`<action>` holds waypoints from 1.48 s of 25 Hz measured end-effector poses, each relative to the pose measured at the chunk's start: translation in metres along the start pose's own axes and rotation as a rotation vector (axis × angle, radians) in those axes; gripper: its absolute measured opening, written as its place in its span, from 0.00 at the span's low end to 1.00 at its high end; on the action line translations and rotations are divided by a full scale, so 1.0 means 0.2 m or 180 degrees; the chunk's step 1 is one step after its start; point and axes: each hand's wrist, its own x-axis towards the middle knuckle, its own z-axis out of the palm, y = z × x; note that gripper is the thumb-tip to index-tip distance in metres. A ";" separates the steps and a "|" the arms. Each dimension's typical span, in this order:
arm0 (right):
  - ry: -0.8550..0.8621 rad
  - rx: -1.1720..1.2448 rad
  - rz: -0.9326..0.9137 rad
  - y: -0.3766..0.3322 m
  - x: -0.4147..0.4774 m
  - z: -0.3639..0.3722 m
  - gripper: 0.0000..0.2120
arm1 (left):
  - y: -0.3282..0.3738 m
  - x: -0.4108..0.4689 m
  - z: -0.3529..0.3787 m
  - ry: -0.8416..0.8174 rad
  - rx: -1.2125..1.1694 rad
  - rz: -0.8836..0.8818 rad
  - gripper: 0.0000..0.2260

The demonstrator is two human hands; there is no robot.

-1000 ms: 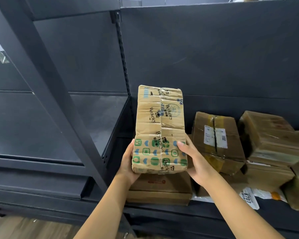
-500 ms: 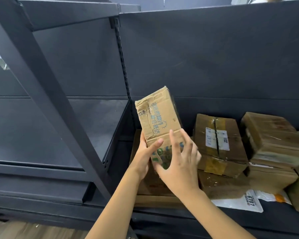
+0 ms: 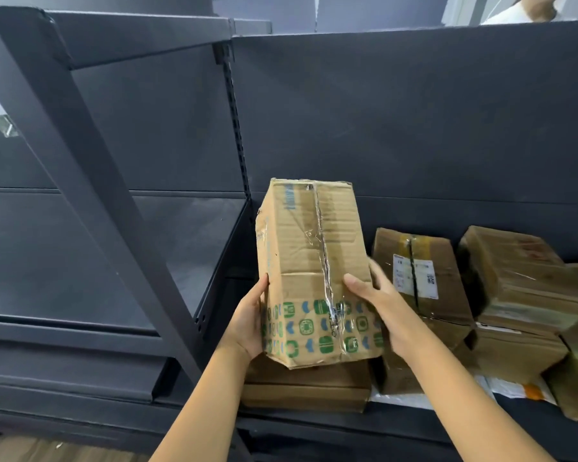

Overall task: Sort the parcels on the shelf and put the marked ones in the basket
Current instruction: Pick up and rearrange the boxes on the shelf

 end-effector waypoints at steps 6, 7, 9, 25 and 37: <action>-0.0798 0.0692 0.0199 0.09 0.00 -0.04 0.38 | 0.01 0.03 0.01 -0.0016 -0.0040 -0.0198 0.23; -0.0747 0.0541 0.0082 0.08 0.01 -0.03 0.37 | 0.01 0.03 0.01 0.0132 0.0159 -0.0231 0.24; -0.0422 0.0338 0.0077 0.06 0.04 -0.02 0.40 | 0.01 0.04 0.02 0.0267 0.0598 -0.0181 0.18; 0.0396 -0.0189 0.0392 -0.16 0.13 0.05 0.37 | 0.18 0.02 0.00 0.0099 -0.0006 -0.0046 0.30; 0.0135 0.0451 0.0182 0.12 0.15 0.16 0.27 | 0.05 0.08 0.04 0.0033 0.0412 0.0027 0.30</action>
